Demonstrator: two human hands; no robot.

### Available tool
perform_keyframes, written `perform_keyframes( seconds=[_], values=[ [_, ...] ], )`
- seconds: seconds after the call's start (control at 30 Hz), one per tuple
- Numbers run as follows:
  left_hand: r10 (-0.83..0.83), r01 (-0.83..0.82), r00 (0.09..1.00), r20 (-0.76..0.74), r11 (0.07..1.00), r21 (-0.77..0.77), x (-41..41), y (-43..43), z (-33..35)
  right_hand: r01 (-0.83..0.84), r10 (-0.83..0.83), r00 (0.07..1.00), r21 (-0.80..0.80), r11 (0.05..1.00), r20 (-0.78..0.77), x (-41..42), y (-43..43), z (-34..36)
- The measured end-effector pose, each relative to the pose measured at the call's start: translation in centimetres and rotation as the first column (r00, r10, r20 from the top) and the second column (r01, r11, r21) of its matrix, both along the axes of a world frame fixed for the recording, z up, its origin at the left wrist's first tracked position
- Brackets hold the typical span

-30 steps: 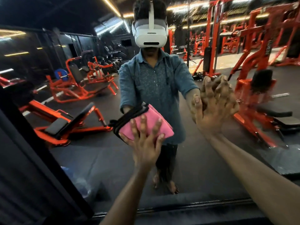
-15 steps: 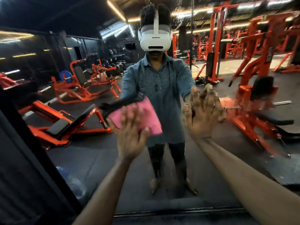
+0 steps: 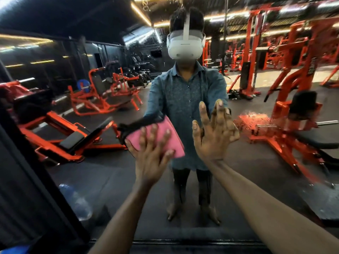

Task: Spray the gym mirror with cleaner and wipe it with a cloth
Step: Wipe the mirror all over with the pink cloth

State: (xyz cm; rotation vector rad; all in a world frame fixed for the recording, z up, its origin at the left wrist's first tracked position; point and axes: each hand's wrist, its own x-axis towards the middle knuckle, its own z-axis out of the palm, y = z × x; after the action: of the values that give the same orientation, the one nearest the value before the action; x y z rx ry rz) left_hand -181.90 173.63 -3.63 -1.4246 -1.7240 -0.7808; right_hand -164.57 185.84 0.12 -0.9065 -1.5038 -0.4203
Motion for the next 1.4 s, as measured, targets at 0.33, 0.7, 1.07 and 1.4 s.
perform_keyframes(
  seconds=[0.33, 0.7, 1.07, 1.4],
  values=[
    [0.052, -0.152, 0.886, 0.462, 0.971, 0.183, 5.2, 2.0, -3.3, 0.016, -0.016, 1.0, -0.039, 0.999, 0.008, 0.0, -0.1, -0.1],
    [0.076, -0.432, 0.721, 0.689, 0.826, 0.362, 1.2, 3.0, 5.2, 0.011, -0.011, 1.0, -0.001, 1.0, -0.014, 0.1, -0.2, -0.1],
    [0.035, -0.105, 0.95, 0.311, 0.972, 0.211, 8.6, 4.8, 3.6, -0.067, 0.059, 0.977, -0.035, 0.997, -0.205, 8.4, 0.6, 3.2],
    [0.05, -0.109, 0.919, 0.391, 0.986, 0.129, 16.0, 7.3, -2.9, 0.133, -0.144, 0.975, -0.074, 0.988, -0.168, 18.4, 8.3, 4.0]
  ],
)
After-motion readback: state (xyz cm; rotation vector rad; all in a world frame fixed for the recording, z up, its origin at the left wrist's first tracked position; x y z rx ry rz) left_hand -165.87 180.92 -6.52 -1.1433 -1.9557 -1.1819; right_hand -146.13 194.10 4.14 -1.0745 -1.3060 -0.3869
